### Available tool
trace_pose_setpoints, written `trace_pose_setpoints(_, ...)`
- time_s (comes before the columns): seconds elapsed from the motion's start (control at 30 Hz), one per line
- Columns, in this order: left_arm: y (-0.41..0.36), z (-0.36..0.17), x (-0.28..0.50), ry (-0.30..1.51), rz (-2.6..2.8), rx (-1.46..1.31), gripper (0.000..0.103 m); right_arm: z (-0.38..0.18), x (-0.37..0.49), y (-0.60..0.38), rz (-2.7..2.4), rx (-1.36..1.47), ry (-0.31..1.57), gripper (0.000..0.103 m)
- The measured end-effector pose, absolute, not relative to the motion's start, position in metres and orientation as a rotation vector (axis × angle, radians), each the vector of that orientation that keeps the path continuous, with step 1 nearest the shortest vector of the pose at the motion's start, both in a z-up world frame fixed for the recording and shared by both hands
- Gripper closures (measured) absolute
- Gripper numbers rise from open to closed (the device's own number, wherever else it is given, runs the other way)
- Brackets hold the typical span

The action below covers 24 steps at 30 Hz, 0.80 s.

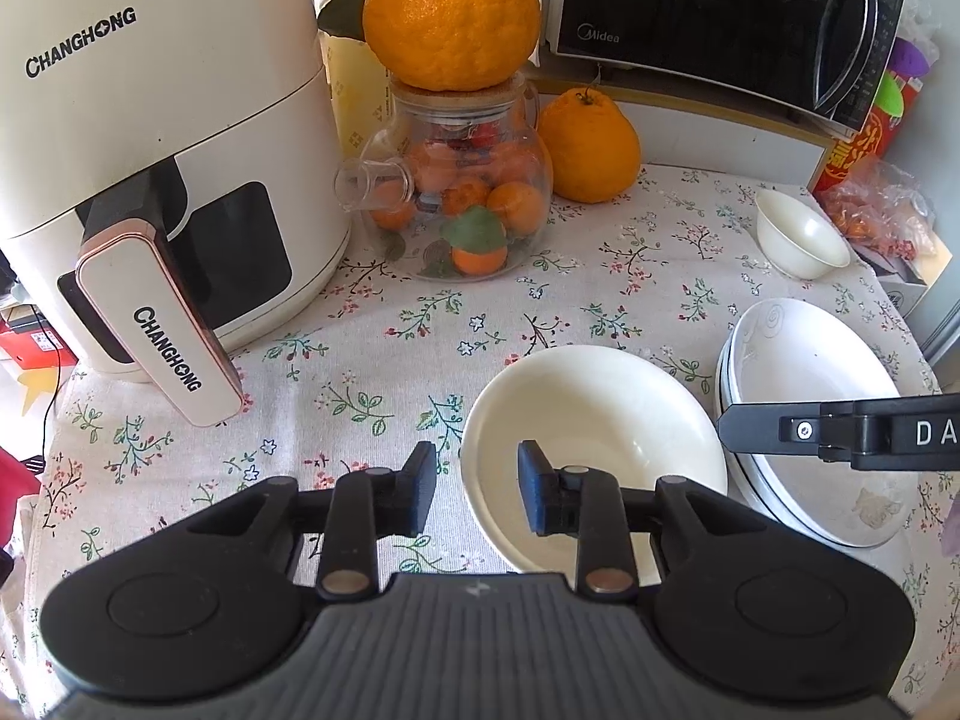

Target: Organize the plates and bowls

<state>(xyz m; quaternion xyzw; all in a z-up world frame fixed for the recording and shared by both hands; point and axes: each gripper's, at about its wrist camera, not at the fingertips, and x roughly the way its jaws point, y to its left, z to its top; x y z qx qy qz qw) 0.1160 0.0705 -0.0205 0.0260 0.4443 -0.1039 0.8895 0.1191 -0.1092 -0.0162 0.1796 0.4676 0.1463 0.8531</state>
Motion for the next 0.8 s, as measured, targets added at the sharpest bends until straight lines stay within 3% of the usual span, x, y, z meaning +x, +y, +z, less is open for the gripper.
trace_pose_setpoints(0.27,0.057,-0.011,0.116,0.902,-0.227,0.035,0.051,-0.003,0.115,-0.129,0.289,0.364,0.929,0.058)
trace_pose_setpoints(0.33,0.051,-0.009,0.115,0.893,-0.232,0.037,0.042,-0.002,0.114,-0.139,0.269,0.378,0.919,0.046)
trace_pose_setpoints(0.53,0.028,0.000,0.113,0.847,-0.246,0.061,0.013,0.002,0.112,-0.174,0.199,0.404,0.878,0.026)
trace_pose_setpoints(0.8,-0.010,-0.004,0.135,0.890,-0.253,0.033,0.002,0.002,0.111,-0.232,0.061,0.475,0.838,0.018)
